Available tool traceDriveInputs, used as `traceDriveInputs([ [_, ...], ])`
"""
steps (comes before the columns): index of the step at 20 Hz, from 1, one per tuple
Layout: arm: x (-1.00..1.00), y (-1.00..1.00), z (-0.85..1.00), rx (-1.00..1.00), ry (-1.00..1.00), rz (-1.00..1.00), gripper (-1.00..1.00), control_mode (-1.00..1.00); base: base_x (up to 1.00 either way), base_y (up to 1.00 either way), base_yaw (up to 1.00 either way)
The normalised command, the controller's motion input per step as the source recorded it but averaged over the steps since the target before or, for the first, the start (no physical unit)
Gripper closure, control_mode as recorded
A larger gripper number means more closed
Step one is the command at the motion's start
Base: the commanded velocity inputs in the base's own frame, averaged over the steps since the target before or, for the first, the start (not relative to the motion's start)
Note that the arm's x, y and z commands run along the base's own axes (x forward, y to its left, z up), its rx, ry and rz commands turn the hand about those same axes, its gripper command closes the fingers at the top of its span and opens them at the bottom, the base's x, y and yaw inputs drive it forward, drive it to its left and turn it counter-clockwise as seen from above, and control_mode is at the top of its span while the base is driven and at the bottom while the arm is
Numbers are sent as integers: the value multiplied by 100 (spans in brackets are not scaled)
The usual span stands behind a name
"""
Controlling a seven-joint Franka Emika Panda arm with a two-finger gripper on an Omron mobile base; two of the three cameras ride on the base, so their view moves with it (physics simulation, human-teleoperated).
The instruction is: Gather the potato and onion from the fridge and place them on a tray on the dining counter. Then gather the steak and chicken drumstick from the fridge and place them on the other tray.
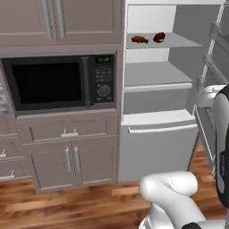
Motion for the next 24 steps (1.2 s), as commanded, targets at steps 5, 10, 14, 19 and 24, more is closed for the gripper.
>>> traceDriveInputs([
  [5, 0, 0, 0, 0, 0, 0, -100, 100, 100, 20, -15],
  [10, 0, 0, 0, 0, 0, 0, -100, 100, 100, 0, -17],
  [14, 0, 0, 0, 0, 0, 0, -100, 100, 100, 8, -27],
  [19, 0, 0, 0, 0, 0, 0, -100, 100, 90, 0, -30],
  [24, 0, 0, 0, 0, 0, 0, -100, 100, 65, -16, -32],
])
